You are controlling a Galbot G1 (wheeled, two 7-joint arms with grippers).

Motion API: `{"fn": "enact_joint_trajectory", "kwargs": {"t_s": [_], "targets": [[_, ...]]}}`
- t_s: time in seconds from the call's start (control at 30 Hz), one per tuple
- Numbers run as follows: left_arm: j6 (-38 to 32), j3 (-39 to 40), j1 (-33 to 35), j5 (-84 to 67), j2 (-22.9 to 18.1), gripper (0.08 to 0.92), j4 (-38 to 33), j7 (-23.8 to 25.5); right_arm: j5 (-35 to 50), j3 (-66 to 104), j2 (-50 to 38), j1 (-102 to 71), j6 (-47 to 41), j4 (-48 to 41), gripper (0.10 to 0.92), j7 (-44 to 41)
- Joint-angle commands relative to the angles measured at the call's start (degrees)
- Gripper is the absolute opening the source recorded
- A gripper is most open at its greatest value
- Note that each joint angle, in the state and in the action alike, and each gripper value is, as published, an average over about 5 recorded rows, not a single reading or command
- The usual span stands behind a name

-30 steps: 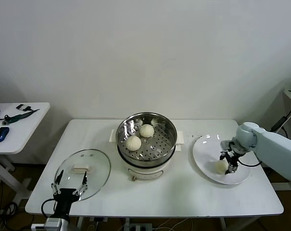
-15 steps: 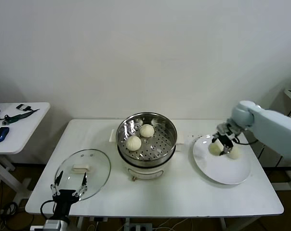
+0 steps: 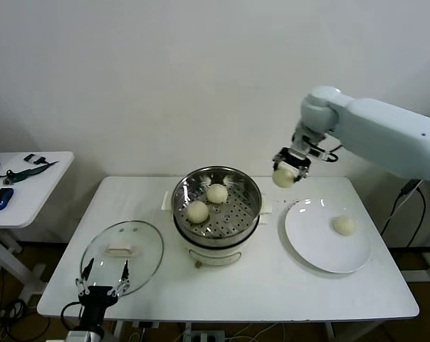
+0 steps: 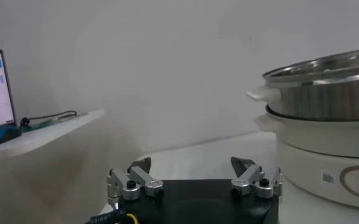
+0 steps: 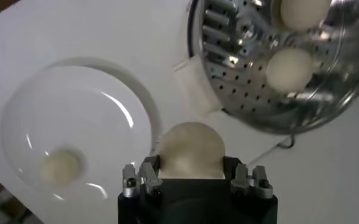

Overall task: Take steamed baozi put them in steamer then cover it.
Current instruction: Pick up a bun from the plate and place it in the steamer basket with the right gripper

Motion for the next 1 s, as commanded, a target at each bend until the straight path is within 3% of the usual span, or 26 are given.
{"fn": "enact_joint_trajectory", "kwargs": {"t_s": [0.03,0.57,1.0], "targets": [[-0.1,0.0,0.2,-0.3,-0.3,0.823,0.1,0.0,-4.5,-0.5,14.9,1.4,7.3,2.9,0.662,-0.7],[0.0,0.2,-0.2,-0.7,-0.4,0.823,0.2,0.0,-8.0,-4.8,19.1,-6.5,8.1,3.8,0.670,0.5],[-0.2,0.5,-0.4,-0.4,-0.4,0.823,0.8,-0.1,-5.5,-6.5,18.2,-8.1,5.8,4.5,0.685,1.1]]}}
